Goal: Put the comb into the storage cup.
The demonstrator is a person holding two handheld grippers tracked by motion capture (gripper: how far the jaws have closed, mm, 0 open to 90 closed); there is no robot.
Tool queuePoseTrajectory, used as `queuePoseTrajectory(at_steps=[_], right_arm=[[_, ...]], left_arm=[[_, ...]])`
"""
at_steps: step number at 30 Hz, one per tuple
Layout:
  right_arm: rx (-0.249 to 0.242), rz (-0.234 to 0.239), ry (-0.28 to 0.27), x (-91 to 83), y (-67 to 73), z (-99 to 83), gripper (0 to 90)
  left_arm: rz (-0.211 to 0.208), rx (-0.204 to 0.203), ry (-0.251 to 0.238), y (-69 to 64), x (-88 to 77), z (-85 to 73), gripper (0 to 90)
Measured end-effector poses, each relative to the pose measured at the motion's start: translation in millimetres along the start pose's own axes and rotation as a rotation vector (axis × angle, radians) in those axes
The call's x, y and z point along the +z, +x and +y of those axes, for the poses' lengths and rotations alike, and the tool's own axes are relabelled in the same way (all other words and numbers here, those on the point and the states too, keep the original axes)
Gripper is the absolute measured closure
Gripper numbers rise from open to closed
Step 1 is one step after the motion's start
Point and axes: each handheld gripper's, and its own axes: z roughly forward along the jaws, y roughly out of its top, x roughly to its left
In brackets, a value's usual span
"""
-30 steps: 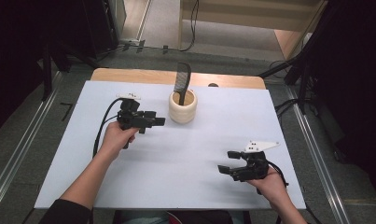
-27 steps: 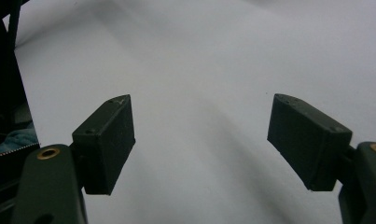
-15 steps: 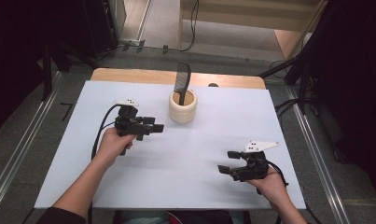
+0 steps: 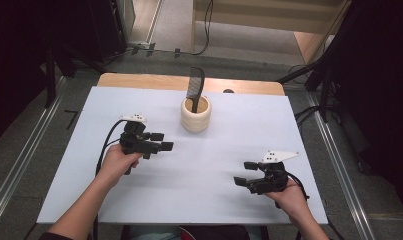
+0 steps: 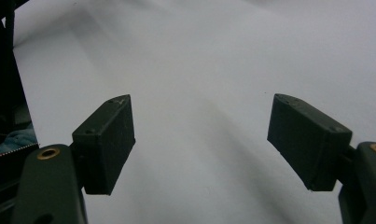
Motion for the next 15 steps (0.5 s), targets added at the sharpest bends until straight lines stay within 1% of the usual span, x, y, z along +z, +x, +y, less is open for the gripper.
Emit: queuePoseTrajectory(at_steps=[6, 8, 11, 12, 15], right_arm=[[-0.002, 0.001, 0.002, -0.2, -0.4, -0.1, 21.1], [0.0, 0.0, 0.001, -0.2, -0.3, -0.2, 21.2], [-0.002, -0.002, 0.001, -0.3, -0.3, -0.1, 21.2], [-0.005, -0.005, 0.004, -0.1, -0.5, -0.3, 21.2], [-0.001, -0.004, 0.004, -0.3, -0.6, -0.3, 21.2]], left_arm=[[-0.003, 0.001, 0.006, -4.4, -2.4, -8.0, 31.3], [-0.002, 0.011, 0.017, -6.1, -3.5, -10.0, 31.2], [0.002, 0.022, 0.02, -8.5, -4.6, -11.6, 31.2], [-0.004, 0.025, 0.022, -10.1, -5.8, -13.0, 31.3], [-0.003, 0.028, 0.024, -12.1, -6.8, -15.1, 31.2]])
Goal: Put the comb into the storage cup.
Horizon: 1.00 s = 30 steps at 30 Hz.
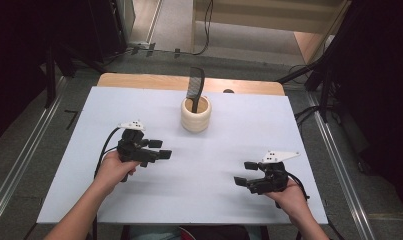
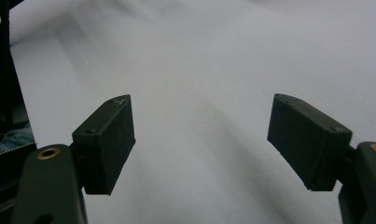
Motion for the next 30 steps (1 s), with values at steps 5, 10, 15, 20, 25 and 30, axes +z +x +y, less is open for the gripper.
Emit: queuePoseTrajectory(at_steps=[5, 10, 15, 20, 25, 30], right_arm=[[0.001, -0.003, 0.001, -0.4, -0.4, 0.0, 21.2], [0.005, -0.005, -0.002, -0.7, -0.8, -0.1, 21.2], [0.007, -0.003, 0.0, -0.8, -1.3, -0.3, 21.2], [0.007, -0.006, -0.001, -1.0, -1.7, -0.4, 21.2], [0.011, -0.004, -0.003, -1.0, -1.9, -0.7, 21.2], [0.014, -0.004, -0.003, -0.8, -2.1, -0.9, 21.1]], left_arm=[[0.006, 0.007, 0.011, -4.0, -2.2, -6.2, 31.2], [0.009, 0.02, 0.027, -9.0, -4.4, -12.7, 31.1], [0.006, 0.021, 0.027, -12.0, -6.3, -15.6, 31.1], [0.009, 0.027, 0.035, -15.6, -8.8, -21.6, 31.0], [0.012, 0.031, 0.038, -16.7, -11.9, -25.5, 31.0], [0.021, 0.026, 0.038, -16.9, -17.1, -30.1, 31.1]])
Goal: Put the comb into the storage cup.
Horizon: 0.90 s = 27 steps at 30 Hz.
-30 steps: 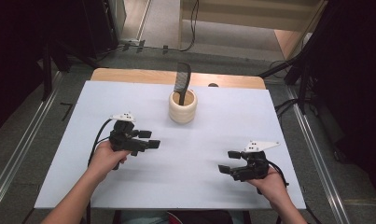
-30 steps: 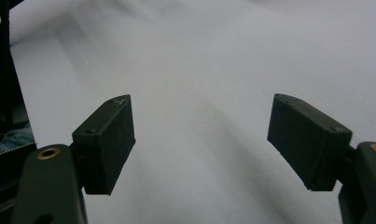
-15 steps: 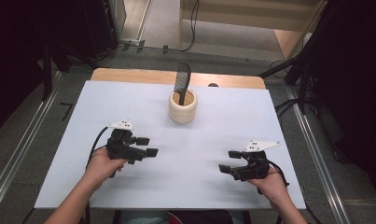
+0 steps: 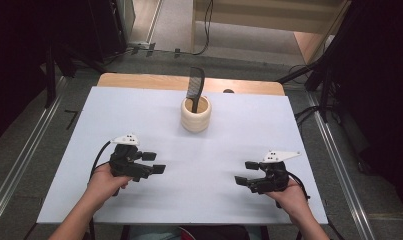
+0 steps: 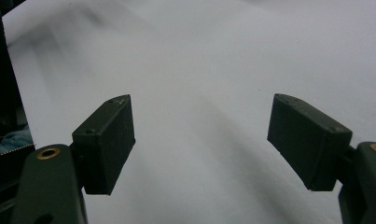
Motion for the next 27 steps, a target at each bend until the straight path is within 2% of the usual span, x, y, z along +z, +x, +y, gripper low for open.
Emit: queuePoseTrajectory(at_steps=[11, 27], right_arm=[[0.003, -0.002, 0.001, 0.3, -0.1, -0.2, 21.2], [0.001, 0.0, 0.003, 1.0, -0.7, -0.5, 21.2]], left_arm=[[0.038, 0.008, 0.022, -2.5, -9.6, -11.3, 31.0], [0.087, -0.013, 0.006, 0.8, -26.4, -23.4, 31.0]])
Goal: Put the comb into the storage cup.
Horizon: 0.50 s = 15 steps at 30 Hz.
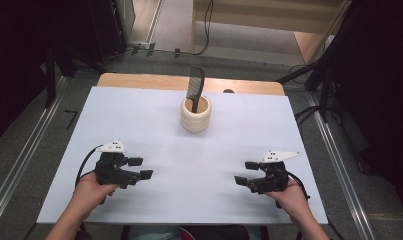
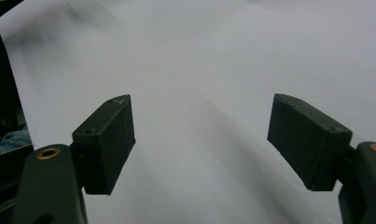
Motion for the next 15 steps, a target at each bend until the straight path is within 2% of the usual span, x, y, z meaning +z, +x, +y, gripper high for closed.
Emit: queuePoseTrajectory(at_steps=[6, 15], right_arm=[[0.001, 0.002, 0.002, 0.2, 0.2, -0.1, 21.2], [0.0, 0.005, 0.002, 0.8, 0.4, 0.0, 21.2]], left_arm=[[0.012, -0.005, -0.002, 0.7, -2.8, -4.0, 31.0], [0.009, -0.002, 0.006, 1.1, -2.7, -4.3, 31.1]])
